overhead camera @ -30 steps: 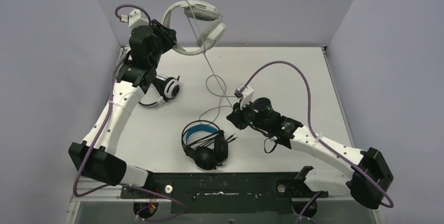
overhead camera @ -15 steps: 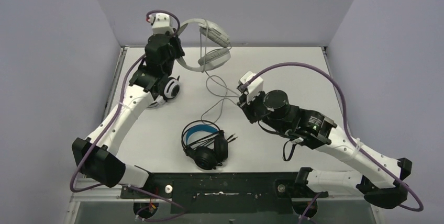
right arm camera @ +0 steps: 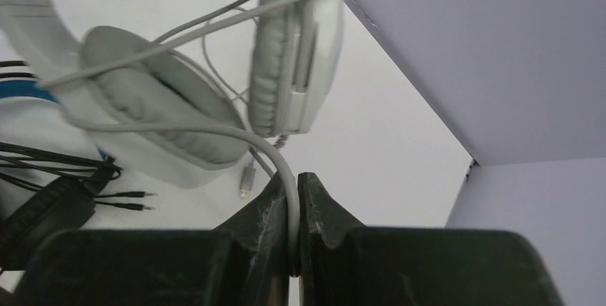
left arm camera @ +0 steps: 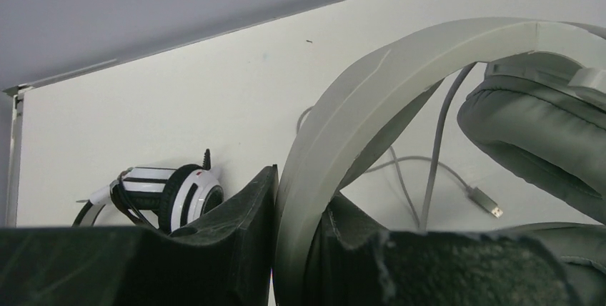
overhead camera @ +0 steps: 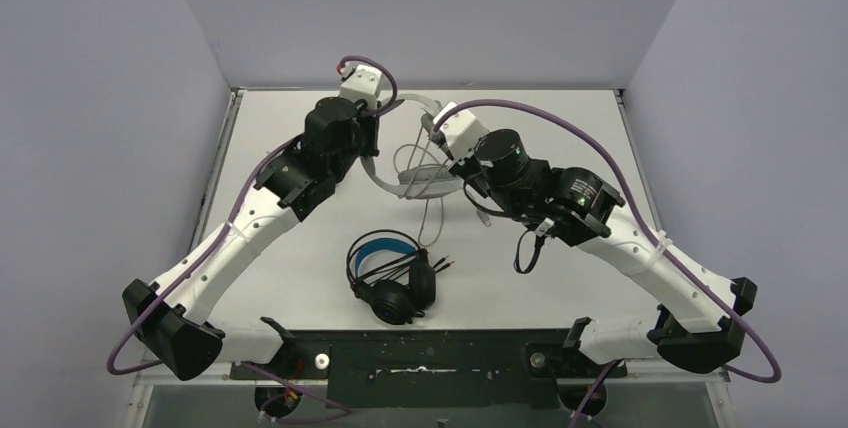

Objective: Wrap the headphones
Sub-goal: Wrap the headphones cable around the headphones.

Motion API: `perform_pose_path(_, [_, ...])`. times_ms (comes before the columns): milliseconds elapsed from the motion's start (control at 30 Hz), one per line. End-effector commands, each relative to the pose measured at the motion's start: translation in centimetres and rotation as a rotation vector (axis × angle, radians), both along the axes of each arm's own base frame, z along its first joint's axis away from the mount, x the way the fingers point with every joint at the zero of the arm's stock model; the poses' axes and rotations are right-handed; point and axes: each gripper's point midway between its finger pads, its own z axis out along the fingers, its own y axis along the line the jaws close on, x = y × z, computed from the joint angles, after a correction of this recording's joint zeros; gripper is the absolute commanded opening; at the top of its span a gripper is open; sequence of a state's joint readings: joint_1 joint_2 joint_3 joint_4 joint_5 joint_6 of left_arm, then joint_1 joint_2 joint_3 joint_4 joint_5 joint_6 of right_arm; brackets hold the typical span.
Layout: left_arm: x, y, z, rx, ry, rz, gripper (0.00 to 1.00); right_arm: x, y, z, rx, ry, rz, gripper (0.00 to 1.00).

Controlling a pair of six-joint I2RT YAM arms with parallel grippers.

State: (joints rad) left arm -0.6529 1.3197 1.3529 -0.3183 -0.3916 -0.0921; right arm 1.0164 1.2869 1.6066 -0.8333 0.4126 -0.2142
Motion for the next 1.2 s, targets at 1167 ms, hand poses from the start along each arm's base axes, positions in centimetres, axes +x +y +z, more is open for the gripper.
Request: perform_pose_path(1167, [-14.7, -8.5, 3.5, -0.312, 0.188, -0.918, 0.0, 4.9, -1.5, -0.5, 0.121, -0.008, 0.162, 0.19])
